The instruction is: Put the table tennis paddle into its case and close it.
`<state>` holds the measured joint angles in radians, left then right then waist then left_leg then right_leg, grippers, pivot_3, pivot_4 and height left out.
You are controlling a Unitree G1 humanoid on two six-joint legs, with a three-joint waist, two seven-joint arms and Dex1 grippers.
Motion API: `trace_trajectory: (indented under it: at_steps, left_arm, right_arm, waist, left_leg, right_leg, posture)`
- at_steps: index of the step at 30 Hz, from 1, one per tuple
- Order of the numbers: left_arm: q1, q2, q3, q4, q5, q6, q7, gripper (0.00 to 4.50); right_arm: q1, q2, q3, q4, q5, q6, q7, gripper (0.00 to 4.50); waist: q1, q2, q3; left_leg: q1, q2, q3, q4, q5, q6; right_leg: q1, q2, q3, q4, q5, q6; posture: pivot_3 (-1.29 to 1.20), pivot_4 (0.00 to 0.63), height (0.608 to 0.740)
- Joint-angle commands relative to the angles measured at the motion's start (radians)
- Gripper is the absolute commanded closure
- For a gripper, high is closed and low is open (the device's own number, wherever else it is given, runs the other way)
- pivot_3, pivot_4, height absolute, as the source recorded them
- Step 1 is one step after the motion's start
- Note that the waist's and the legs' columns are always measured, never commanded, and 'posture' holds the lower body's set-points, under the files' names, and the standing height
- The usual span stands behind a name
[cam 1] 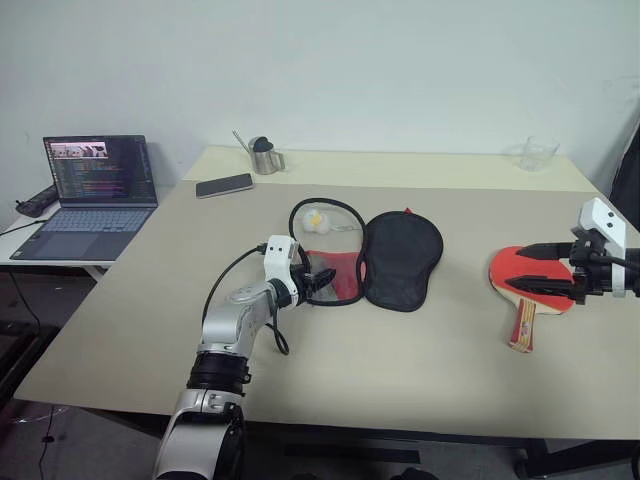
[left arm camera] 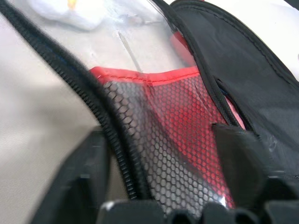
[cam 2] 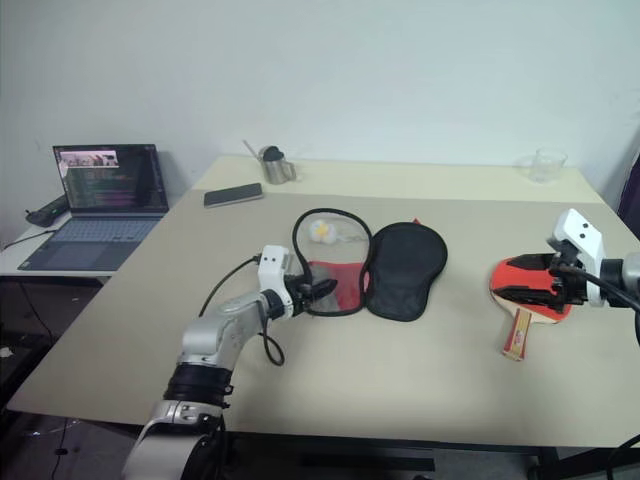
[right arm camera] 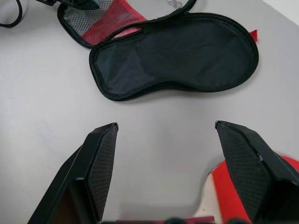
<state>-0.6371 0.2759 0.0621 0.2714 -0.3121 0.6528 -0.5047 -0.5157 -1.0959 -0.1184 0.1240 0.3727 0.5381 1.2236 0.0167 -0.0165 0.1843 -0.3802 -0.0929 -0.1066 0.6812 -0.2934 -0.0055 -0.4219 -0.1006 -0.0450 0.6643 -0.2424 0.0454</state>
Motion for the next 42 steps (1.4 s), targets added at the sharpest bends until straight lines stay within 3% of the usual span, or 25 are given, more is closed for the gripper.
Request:
trace_trajectory:
  at_steps: [1,5,9,16,24,27,34,38,42]
  left_arm:
    - [0.034,0.140,0.010,-0.105,-0.002,-0.015,-0.111,0.58]
    - [0.106,0.377,0.011,-0.195,-0.024,-0.090,-0.353,0.58]
    - [0.110,0.483,0.056,-0.278,-0.124,-0.117,-0.532,0.58]
    - [0.061,0.408,-0.015,-0.293,-0.136,-0.146,-0.558,0.58]
    - [0.061,0.382,-0.053,-0.267,-0.103,-0.174,-0.560,0.58]
    - [0.045,0.382,-0.054,-0.250,-0.102,-0.177,-0.563,0.58]
    - [0.041,0.379,-0.054,-0.259,-0.106,-0.168,-0.558,0.58]
    - [0.028,0.376,-0.050,-0.236,-0.086,-0.176,-0.528,0.55]
    - [0.022,0.372,-0.052,-0.239,-0.087,-0.175,-0.525,0.55]
  right_arm:
    - [0.002,-0.002,-0.012,-0.008,-0.070,0.050,-0.138,0.83]
    - [-0.026,0.070,-0.049,-0.082,-0.054,0.362,-0.351,0.83]
    - [0.003,0.127,-0.082,-0.152,-0.082,0.604,-0.525,0.83]
    - [0.017,0.327,-0.200,-0.271,-0.149,0.894,-0.819,0.83]
    - [-0.002,0.491,-0.260,-0.413,-0.198,1.063,-0.973,0.83]
    - [-0.003,0.601,-0.286,-0.441,-0.217,1.076,-1.025,0.83]
    - [-0.047,0.722,-0.334,-0.470,-0.256,1.076,-1.105,0.83]
    - [-0.055,0.764,-0.339,-0.462,-0.294,1.062,-1.161,0.02]
    - [-0.055,0.792,-0.336,-0.421,-0.351,1.001,-1.237,0.02]
  waist:
    - [-0.009,0.000,0.000]
    - [-0.017,0.000,0.000]
    - [-0.009,0.001,0.000]
    - [0.006,0.001,-0.001]
    - [-0.019,0.001,-0.001]
    - [-0.021,0.001,-0.001]
    - [-0.021,0.001,-0.002]
    - [-0.021,0.002,-0.002]
    - [-0.021,0.002,-0.002]
  left_leg:
    - [0.000,0.000,0.000,0.000,0.000,0.000]
    - [0.001,0.000,0.001,-0.001,0.000,0.000]
    - [0.000,0.000,-0.001,-0.001,0.000,0.000]
    - [0.000,0.000,-0.001,-0.001,0.000,0.000]
    - [0.001,0.000,0.000,-0.001,0.000,0.001]
    - [0.002,0.001,0.000,-0.001,0.000,0.001]
    - [0.002,0.000,0.001,-0.001,0.000,0.001]
    - [0.002,0.001,0.001,-0.001,0.000,0.001]
    - [0.002,0.000,0.001,-0.002,0.000,0.001]
  right_leg:
    - [0.000,0.000,0.000,0.000,0.000,0.000]
    - [0.000,0.001,0.002,0.000,0.001,-0.001]
    - [-0.001,0.000,0.002,-0.001,0.001,-0.002]
    - [0.000,0.000,0.001,-0.001,0.001,-0.001]
    - [0.000,0.001,0.003,0.000,0.001,-0.001]
    - [0.000,0.002,0.004,0.001,0.001,-0.001]
    - [-0.001,0.003,0.005,0.001,0.001,-0.002]
    - [-0.001,0.004,0.005,0.001,0.001,-0.002]
    - [-0.001,0.004,0.005,0.001,0.001,-0.002]
  posture:
    - [0.00,0.150,0.740]
    - [0.00,0.150,0.740]
    - [0.00,0.150,0.740]
    - [0.00,0.150,0.740]
    - [0.00,0.150,0.740]
    - [0.00,0.150,0.740]
    - [0.00,0.150,0.740]
    - [0.00,0.150,0.740]
    - [0.00,0.150,0.740]
